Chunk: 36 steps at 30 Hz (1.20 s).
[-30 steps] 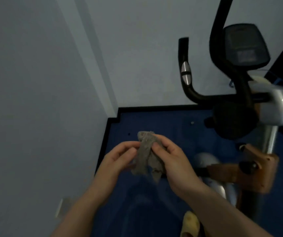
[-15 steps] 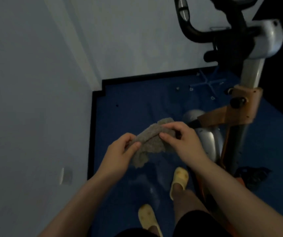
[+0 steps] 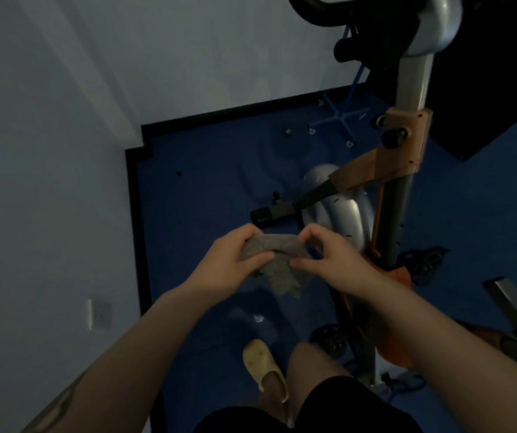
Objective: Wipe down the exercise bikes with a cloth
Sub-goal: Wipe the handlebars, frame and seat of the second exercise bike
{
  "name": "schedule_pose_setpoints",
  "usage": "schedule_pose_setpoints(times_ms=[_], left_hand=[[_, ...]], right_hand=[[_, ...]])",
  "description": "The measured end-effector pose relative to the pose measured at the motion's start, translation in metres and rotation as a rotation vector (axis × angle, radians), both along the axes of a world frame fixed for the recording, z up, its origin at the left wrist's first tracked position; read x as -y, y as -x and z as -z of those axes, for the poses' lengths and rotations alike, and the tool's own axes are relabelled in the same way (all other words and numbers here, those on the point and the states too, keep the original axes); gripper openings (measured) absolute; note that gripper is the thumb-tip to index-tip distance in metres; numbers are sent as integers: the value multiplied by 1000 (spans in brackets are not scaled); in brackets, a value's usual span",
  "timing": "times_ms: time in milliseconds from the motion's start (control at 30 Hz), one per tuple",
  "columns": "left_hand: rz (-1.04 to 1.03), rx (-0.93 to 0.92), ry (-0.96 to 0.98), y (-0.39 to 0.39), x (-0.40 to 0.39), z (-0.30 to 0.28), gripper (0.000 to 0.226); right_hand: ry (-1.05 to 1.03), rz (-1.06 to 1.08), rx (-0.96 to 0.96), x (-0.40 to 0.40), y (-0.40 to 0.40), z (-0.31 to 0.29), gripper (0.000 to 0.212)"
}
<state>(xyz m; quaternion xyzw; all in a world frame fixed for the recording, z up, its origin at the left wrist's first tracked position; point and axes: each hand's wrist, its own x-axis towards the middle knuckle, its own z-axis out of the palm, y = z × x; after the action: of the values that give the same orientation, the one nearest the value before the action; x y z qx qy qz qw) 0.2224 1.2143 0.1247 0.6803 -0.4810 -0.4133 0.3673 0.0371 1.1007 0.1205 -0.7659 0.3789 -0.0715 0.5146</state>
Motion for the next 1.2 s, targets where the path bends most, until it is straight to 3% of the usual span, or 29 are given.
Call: schedule_pose_setpoints(times_ms=[133,267,333,433,500,733,900,1000,1200], left_hand=[[29,25,14,3,-13,-3,9],[31,142,3,8,-36,-1,24],[8,177,-1,13,-51,1,29],[-6,235,-51,28,-77,7,30],[4,267,-90,38,-94,10,30],[-151,10,-41,69,-132,-5,35],[-184,-91,-46,89,-153,-16,42],[-195,-122,-46,95,-162,-21,39],[-192,-99,-30,98,-171,-31,52]], right_hand=[[-52,-35,68,-18,4,0,43],[-40,-108,55,-37,8,1,20],[63,-113,17,-49,12,3,12],[305,-169,-58,-70,27,3,17],[310,-165,-51,-83,40,0,18],[251,-45,18,-128,66,-3,15],[149,-39,207,-170,71,-3,35],[80,-70,189,-192,68,0,52],[249,37,246,-200,68,2,19]])
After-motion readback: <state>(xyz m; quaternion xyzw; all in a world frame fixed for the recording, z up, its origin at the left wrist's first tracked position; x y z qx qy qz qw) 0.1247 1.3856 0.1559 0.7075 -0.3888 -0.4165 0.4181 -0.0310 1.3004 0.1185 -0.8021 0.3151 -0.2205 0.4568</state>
